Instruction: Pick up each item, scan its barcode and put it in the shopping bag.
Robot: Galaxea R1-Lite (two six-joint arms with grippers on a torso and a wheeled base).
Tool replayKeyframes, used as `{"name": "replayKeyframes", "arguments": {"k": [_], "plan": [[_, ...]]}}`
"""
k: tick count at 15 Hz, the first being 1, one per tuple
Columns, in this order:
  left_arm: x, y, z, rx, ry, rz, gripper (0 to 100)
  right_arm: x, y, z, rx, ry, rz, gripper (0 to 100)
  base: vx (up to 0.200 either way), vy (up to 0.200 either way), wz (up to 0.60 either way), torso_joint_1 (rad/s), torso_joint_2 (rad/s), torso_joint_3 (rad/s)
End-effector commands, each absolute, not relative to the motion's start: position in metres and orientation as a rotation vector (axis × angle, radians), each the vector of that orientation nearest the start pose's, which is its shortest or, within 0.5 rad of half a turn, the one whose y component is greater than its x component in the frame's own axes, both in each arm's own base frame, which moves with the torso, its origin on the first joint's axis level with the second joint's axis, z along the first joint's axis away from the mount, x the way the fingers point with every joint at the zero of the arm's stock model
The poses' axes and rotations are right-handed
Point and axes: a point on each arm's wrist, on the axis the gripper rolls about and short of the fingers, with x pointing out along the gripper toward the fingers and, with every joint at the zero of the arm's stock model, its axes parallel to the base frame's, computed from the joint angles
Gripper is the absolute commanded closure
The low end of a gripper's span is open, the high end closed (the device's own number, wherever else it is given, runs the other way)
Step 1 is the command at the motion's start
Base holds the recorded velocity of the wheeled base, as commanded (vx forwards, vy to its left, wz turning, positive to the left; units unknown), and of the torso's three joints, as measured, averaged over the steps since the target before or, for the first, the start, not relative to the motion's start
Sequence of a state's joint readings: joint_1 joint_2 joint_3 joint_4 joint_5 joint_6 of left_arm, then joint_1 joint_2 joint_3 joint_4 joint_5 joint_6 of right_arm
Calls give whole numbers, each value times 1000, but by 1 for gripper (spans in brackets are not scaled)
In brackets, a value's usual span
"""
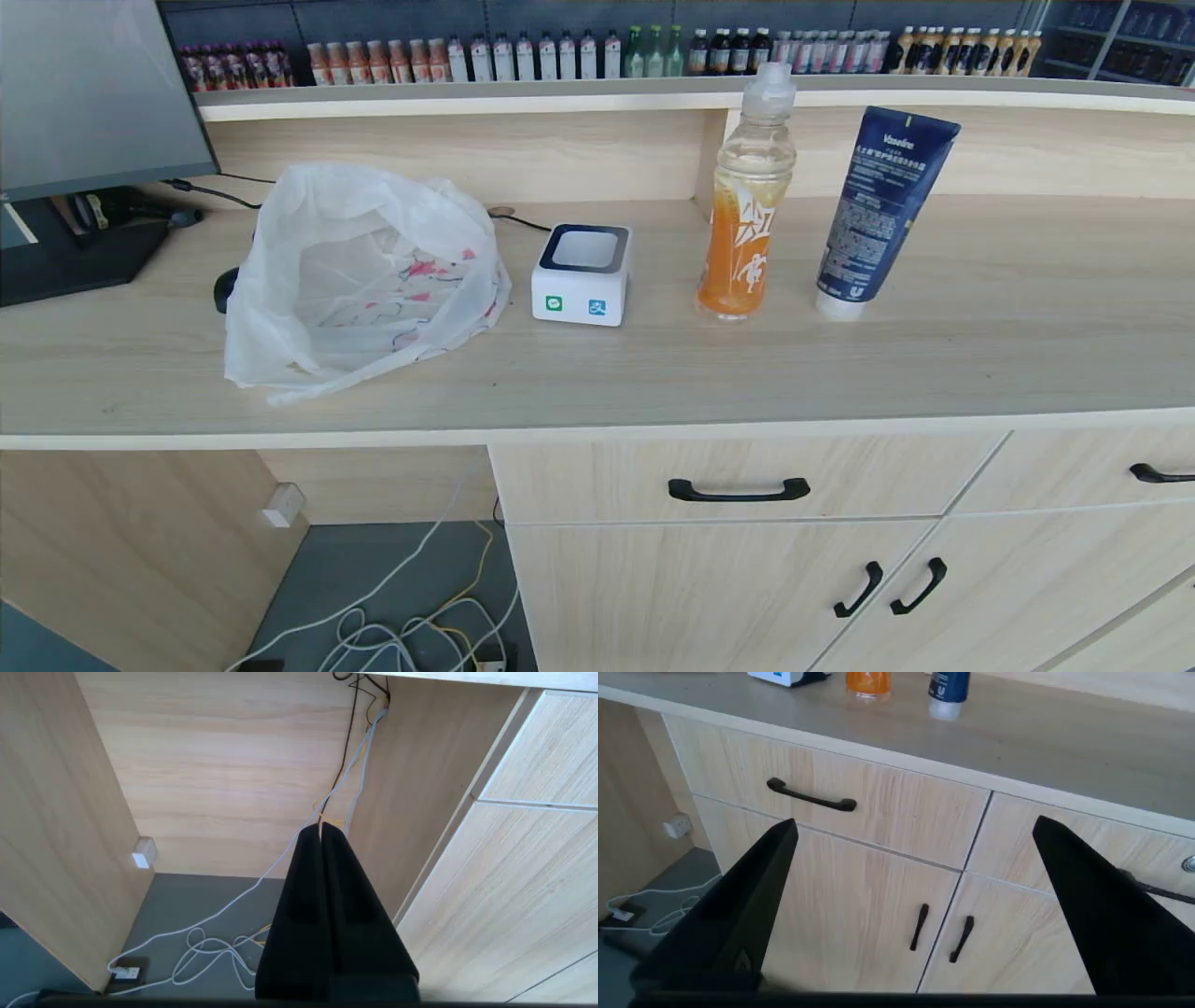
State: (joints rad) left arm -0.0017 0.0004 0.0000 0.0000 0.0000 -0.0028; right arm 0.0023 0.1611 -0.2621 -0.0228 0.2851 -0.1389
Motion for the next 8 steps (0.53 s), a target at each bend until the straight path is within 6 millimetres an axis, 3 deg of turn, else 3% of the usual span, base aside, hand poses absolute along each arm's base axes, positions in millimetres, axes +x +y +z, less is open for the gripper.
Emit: {"name": "replayKeyframes", "arguments": {"k": [1, 4, 8], "plan": [[-23, 0, 75, -3, 0, -2, 100, -5, 7, 192, -188, -74, 328, 0, 0, 0, 0, 0, 0, 0], [-23, 0, 75, -3, 0, -2, 100, 14, 8, 222, -268, -69, 345, 0, 0, 0, 0, 0, 0, 0], [-23, 0, 75, -3, 0, -2, 100, 45, 13, 247, -344, -74, 468, 0, 0, 0, 0, 0, 0, 0]]}}
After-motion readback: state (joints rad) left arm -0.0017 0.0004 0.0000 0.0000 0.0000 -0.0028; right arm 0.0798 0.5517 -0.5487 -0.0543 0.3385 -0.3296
